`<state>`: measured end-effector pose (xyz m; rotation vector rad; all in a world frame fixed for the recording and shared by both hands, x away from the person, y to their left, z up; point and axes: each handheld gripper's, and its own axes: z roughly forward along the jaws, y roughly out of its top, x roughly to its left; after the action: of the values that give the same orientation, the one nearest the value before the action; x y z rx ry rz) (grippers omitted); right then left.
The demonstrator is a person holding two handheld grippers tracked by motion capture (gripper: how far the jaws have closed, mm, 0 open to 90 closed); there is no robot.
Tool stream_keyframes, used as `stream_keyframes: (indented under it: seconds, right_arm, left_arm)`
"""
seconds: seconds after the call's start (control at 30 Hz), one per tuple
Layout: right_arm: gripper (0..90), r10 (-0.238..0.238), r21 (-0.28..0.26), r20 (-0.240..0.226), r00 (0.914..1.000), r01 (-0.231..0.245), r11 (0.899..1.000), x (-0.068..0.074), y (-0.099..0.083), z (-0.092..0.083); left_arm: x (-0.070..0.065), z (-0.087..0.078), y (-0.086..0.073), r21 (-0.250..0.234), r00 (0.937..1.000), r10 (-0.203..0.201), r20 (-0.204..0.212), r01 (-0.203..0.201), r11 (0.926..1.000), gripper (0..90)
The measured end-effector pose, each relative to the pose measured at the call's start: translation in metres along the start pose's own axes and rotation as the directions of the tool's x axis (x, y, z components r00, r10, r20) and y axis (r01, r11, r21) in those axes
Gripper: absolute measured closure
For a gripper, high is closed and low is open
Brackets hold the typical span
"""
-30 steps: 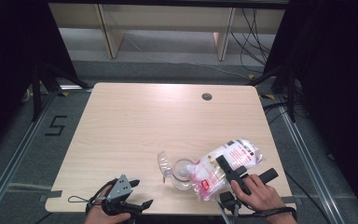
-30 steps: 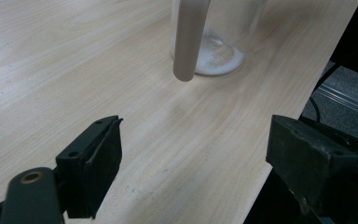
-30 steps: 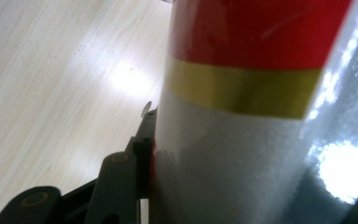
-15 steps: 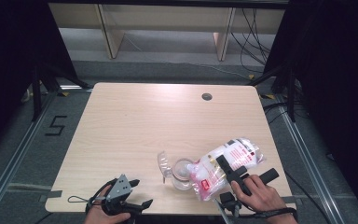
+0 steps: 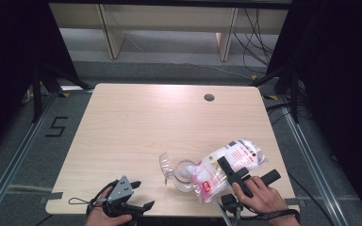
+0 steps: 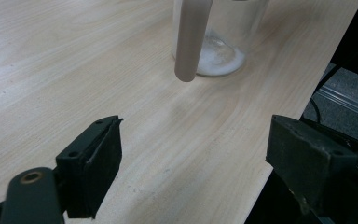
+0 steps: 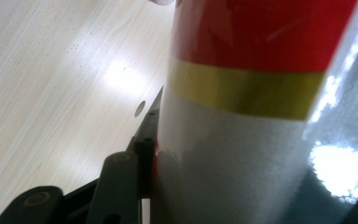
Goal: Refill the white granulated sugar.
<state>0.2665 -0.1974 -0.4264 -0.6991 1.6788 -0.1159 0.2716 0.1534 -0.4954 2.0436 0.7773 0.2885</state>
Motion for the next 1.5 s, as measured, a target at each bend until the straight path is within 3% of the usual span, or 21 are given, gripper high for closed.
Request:
stream_keyframes:
  seconds: [0.07,0.1,0.13,0.2,0.27,0.3,0.33,0.37,0.4,0.43,0.5,0.53,0.63,0.73,0.77,0.8,1.2,1.27,1.33,1.5]
  right_arm:
    - [58.3,-0.011,0.002,0.000,0.9999,0.011,1.000,0.0000,0.0003,-0.0003]
    - [58.4,0.026,0.014,-0.006,0.9997,-0.026,1.000,0.0020,0.0017,-0.0011]
    - [58.4,-0.045,0.012,-0.006,0.9989,0.045,0.999,-0.0022,0.0003,-0.0008]
    - [58.4,-0.042,0.009,-0.009,0.9991,0.042,0.999,-0.0020,0.0005,-0.0009]
    - [58.5,-0.043,0.010,-0.009,0.9990,0.043,0.999,-0.0019,0.0004,-0.0010]
    - [58.5,0.010,0.014,-0.008,0.9999,-0.010,1.000,0.0014,0.0013,-0.0011]
    - [58.5,-0.040,0.009,-0.003,0.9992,0.040,0.999,-0.0016,-0.0003,-0.0010]
    - [58.5,-0.015,0.018,-0.007,0.9999,0.015,1.000,-0.0004,-0.0003,-0.0019]
    - [58.5,-0.043,0.017,-0.002,0.9991,0.043,0.999,-0.0023,-0.0012,-0.0016]
    - [58.6,-0.044,0.018,-0.001,0.9990,0.044,0.999,-0.0023,-0.0015,-0.0014]
    - [58.6,-0.045,0.019,-0.005,0.9990,0.045,0.999,-0.0025,-0.0020,-0.0013]
    - [58.6,-0.008,0.026,-0.008,0.9999,0.008,1.000,-0.0003,-0.0014,-0.0018]
    - [58.7,-0.023,0.027,-0.008,0.9997,0.024,0.999,-0.0007,-0.0016,-0.0013]
    - [58.7,-0.033,0.024,-0.008,0.9994,0.033,0.999,0.0001,-0.0011,-0.0008]
    - [58.8,-0.037,0.021,-0.009,0.9993,0.037,0.999,0.0000,-0.0008,-0.0006]
    - [58.8,-0.036,0.020,-0.011,0.9993,0.036,0.999,0.0004,-0.0008,-0.0007]
    - [59.1,-0.046,0.019,-0.013,0.9989,0.046,0.999,0.0011,-0.0012,0.0007]
    - [59.1,-0.050,0.022,-0.016,0.9986,0.050,0.999,0.0009,-0.0015,0.0011]
    - [59.2,-0.048,0.021,-0.018,0.9987,0.049,0.999,0.0003,-0.0016,0.0013]
    - [59.2,-0.054,0.017,-0.015,0.9985,0.054,0.998,-0.0015,-0.0009,0.0023]
  left_arm:
    - [-0.0024,0.0022,-0.0004,-0.033,0.9994,-0.034,0.007,0.035,0.9989,17.9]
    - [-0.0024,0.0022,-0.0004,-0.033,0.9994,-0.034,0.007,0.035,0.9989,17.9]
    - [-0.0022,0.0022,-0.0004,-0.032,0.9995,-0.030,0.007,0.030,0.9990,17.9]
    - [-0.0006,0.0003,0.0000,-0.007,0.9999,-0.011,0.000,0.011,0.9999,17.9]
    - [-0.0017,0.0005,0.0000,-0.022,0.9997,-0.023,-0.003,0.023,0.9995,17.9]
    - [-0.0020,0.0006,0.0000,-0.025,0.9996,-0.028,0.002,0.028,0.9993,17.9]
    - [-0.0019,0.0006,-0.0001,-0.025,0.9996,-0.028,0.002,0.028,0.9993,17.9]
    - [-0.0006,0.0005,-0.0002,-0.015,0.9998,-0.018,0.001,0.018,0.9997,17.9]
    - [-0.0003,0.0006,-0.0002,-0.011,0.9999,-0.014,0.000,0.014,0.9998,17.9]
    - [-0.0020,0.0015,-0.0003,-0.028,0.9994,-0.034,0.009,0.034,0.9990,17.9]
    - [-0.0024,0.0018,-0.0005,-0.031,0.9994,-0.032,0.008,0.032,0.9990,17.9]
    - [0.0001,-0.0001,0.0000,0.000,1.0000,0.001,0.000,-0.001,1.0000,17.9]
    - [-0.0020,0.0020,-0.0008,-0.034,0.9994,-0.033,0.007,0.033,0.9989,17.9]
    - [-0.0022,0.0018,-0.0008,-0.032,0.9995,-0.030,0.008,0.031,0.9990,17.9]
    - [0.0000,-0.0005,0.0001,0.002,1.0000,0.000,-0.003,0.000,1.0000,17.9]
    - [-0.0024,0.0009,-0.0001,-0.030,0.9994,-0.032,0.012,0.032,0.9990,17.9]
    - [-0.0026,0.0008,-0.0001,-0.027,0.9995,-0.030,0.008,0.031,0.9992,17.9]
    - [-0.0001,0.0003,-0.0001,-0.004,1.0000,-0.006,0.001,0.006,1.0000,17.9]
    - [-0.0021,0.0018,-0.0006,-0.025,0.9994,-0.031,0.013,0.031,0.9992,17.9]
    - [-0.0021,0.0005,-0.0001,-0.015,0.9999,-0.017,0.005,0.017,0.9998,17.9]
